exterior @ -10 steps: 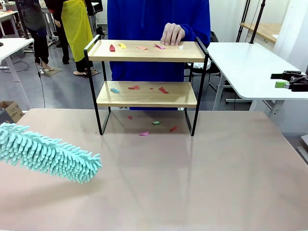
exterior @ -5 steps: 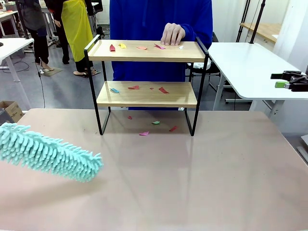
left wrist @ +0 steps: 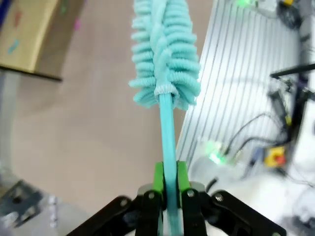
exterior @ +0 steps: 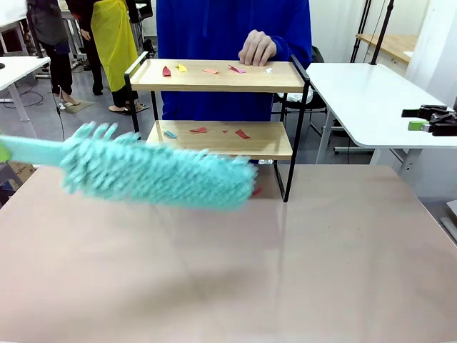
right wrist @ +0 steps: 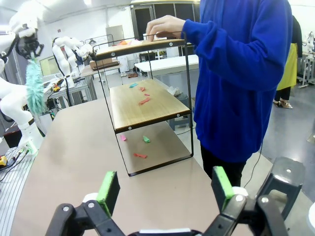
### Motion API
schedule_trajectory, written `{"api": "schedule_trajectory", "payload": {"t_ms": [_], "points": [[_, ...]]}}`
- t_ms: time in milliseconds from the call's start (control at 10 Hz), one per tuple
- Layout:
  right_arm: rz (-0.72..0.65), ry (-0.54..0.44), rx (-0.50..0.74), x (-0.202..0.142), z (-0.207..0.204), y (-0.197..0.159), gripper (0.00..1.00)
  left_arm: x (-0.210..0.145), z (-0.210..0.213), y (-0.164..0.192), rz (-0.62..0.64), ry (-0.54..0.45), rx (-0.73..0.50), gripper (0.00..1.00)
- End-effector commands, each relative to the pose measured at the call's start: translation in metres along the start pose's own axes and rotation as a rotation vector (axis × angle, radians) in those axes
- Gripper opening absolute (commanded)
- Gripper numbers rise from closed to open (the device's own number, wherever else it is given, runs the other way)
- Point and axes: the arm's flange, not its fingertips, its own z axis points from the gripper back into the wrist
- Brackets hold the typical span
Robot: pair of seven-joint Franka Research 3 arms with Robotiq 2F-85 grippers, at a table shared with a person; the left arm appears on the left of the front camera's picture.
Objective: Clean the shelf.
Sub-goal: Clean the specific section of the Shelf indicated by the human with the Duster.
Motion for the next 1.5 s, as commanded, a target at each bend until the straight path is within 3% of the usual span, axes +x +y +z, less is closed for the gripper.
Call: {"api": "schedule_trajectory", "payload": {"t_ms": [0,200,500,700,800,900,1400], "points": [[0.004,-0.002,-0.001,0.002,-0.001,0.001,1.0,0.053,0.014,-0.03,0.141,-0.154,0.027,0.13],[0.004,-0.002,-0.001,0.002,-0.001,0.001,1.0,0.102,0.019,-0.064,0.301,-0.274,0.18,0.13],[0.004,-0.002,-0.001,0.002,-0.001,0.001,1.0,0.168,0.012,-0.085,0.514,-0.51,0.368,0.13],[0.004,-0.002,-0.001,0.002,-0.001,0.001,1.0,0.213,0.001,-0.091,0.564,-0.549,0.416,0.13],[0.004,-0.002,-0.001,0.002,-0.001,0.001,1.0,0.234,0.001,-0.09,0.568,-0.522,0.382,0.13],[0.004,-0.002,-0.001,0.002,-0.001,0.001,1.0,0.195,0.003,-0.093,0.542,-0.563,0.357,0.13],[0.004,-0.002,-0.001,0.002,-0.001,0.001,1.0,0.203,0.002,-0.092,0.534,-0.557,0.344,0.13]]}}
